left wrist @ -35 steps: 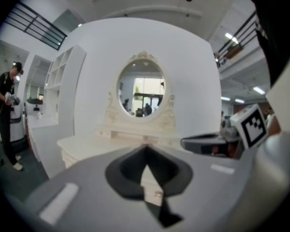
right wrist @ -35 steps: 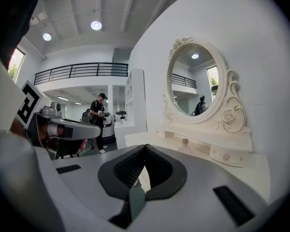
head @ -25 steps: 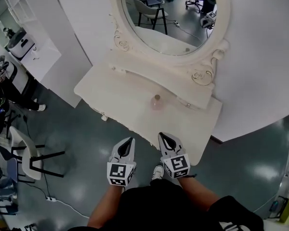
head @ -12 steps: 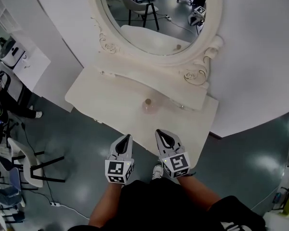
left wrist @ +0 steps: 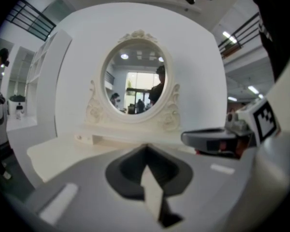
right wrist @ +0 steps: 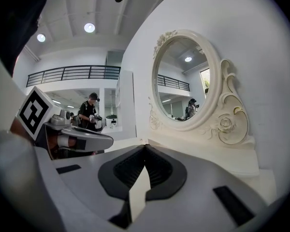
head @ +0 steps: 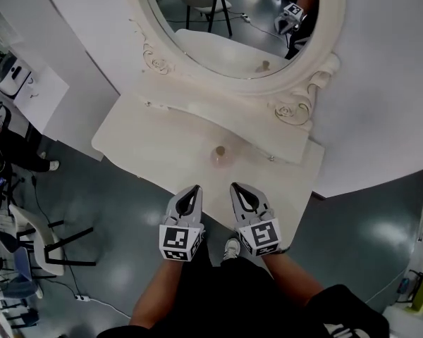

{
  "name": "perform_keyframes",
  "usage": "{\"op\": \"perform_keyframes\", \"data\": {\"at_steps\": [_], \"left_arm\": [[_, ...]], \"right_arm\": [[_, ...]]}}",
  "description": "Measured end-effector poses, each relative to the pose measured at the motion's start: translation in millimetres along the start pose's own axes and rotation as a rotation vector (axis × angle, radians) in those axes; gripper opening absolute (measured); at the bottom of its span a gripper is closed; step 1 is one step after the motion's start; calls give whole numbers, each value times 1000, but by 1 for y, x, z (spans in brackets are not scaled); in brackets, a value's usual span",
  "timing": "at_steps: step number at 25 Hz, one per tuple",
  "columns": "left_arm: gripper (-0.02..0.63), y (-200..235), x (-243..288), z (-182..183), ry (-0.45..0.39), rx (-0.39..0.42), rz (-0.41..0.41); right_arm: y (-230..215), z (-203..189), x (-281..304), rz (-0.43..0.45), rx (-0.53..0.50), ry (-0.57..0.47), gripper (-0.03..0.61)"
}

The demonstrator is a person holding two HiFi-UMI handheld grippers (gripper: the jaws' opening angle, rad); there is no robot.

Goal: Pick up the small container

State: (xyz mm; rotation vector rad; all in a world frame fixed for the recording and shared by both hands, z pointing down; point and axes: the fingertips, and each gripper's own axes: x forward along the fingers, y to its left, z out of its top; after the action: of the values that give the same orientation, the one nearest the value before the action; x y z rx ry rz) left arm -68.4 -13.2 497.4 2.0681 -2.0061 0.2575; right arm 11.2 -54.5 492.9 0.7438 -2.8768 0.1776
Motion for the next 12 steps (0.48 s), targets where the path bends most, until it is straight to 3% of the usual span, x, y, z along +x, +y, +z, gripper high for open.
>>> {"op": "perform_keyframes", "data": {"at_steps": [12], "left_arm": [[6, 49, 55, 14, 7, 35, -150]], "right_arm": [[-15, 11, 68, -135, -4, 14, -5]]}}
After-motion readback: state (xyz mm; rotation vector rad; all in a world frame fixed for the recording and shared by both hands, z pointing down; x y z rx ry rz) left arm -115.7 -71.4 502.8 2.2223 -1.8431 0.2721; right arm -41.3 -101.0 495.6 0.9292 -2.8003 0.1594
